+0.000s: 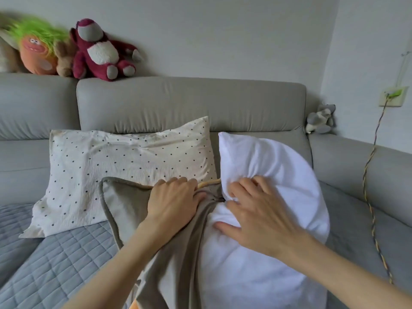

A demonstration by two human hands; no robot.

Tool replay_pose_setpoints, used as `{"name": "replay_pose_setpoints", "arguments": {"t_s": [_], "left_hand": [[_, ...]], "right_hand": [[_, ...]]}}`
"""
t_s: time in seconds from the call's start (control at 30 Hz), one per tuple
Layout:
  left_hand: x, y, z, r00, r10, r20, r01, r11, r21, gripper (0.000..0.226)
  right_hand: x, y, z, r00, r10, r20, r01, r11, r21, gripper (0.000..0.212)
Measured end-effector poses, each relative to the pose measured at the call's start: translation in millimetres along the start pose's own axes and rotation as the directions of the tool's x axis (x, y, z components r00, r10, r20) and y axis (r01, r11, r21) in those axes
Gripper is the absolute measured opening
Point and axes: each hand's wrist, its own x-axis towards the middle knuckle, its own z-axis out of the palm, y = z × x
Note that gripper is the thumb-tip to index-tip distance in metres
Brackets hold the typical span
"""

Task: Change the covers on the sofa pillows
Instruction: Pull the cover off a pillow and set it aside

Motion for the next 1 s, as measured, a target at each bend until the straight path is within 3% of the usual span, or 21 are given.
{"name": "replay_pose_setpoints", "arguments": {"t_s": [0.1, 0.23, 0.37, 0.43, 0.53, 0.67, 0.77, 0.83, 0.9, 0.97, 1.0], "left_hand": [[-9, 5, -9, 0.993, -0.034, -0.113, 0.017, 0.989, -0.148, 0.025], [-23, -9, -8, 0.988, -0.106, -0.11, 0.081, 0.974, -0.21, 0.03], [-30, -16, 5, 0.98, -0.088, -0.177, 0.053, 0.98, -0.192, 0.032], [-20, -32, 14, 0.979, -0.18, -0.091, 0.147, 0.946, -0.289, 0.031], [-5, -57, 33, 0.946, -0.302, 0.12, 0.321, 0.809, -0.492, 0.031], [-10, -89, 63, 0.873, -0.467, 0.144, 0.471, 0.724, -0.504, 0.033], [-18, -104, 89, 0.816, -0.546, 0.189, 0.564, 0.681, -0.466, 0.035], [-15, -103, 113, 0.798, -0.54, 0.267, 0.598, 0.657, -0.459, 0.033], [-16, -99, 137, 0.74, -0.552, 0.385, 0.671, 0.566, -0.478, 0.03], [-26, -100, 152, 0.679, -0.569, 0.464, 0.732, 0.478, -0.485, 0.03], [-32, -102, 157, 0.667, -0.585, 0.46, 0.741, 0.461, -0.489, 0.03]], "right_hand": [[11, -11, -8, 0.992, -0.127, 0.017, 0.125, 0.988, 0.095, 0.043], [5, -13, 3, 0.988, 0.102, 0.115, -0.108, 0.993, 0.05, 0.075], [1, -15, 12, 0.986, 0.06, 0.158, -0.058, 0.998, -0.018, 0.071], [5, -14, 9, 0.993, -0.015, 0.113, 0.019, 0.999, -0.029, 0.056], [9, -21, 3, 0.994, -0.069, 0.084, 0.07, 0.998, -0.001, 0.045], [0, -27, 6, 0.992, -0.097, 0.086, 0.095, 0.995, 0.033, 0.047], [-25, -11, 7, 1.0, 0.001, -0.008, 0.0, 0.994, 0.106, 0.045], [-40, 6, 10, 0.997, 0.082, -0.001, -0.081, 0.984, 0.157, 0.041], [-52, 34, 21, 0.98, 0.192, 0.045, -0.197, 0.971, 0.133, 0.042], [-64, 78, 27, 0.918, 0.372, 0.139, -0.381, 0.924, 0.042, 0.054], [-69, 102, 28, 0.851, 0.488, 0.195, -0.497, 0.868, -0.002, 0.063]]}}
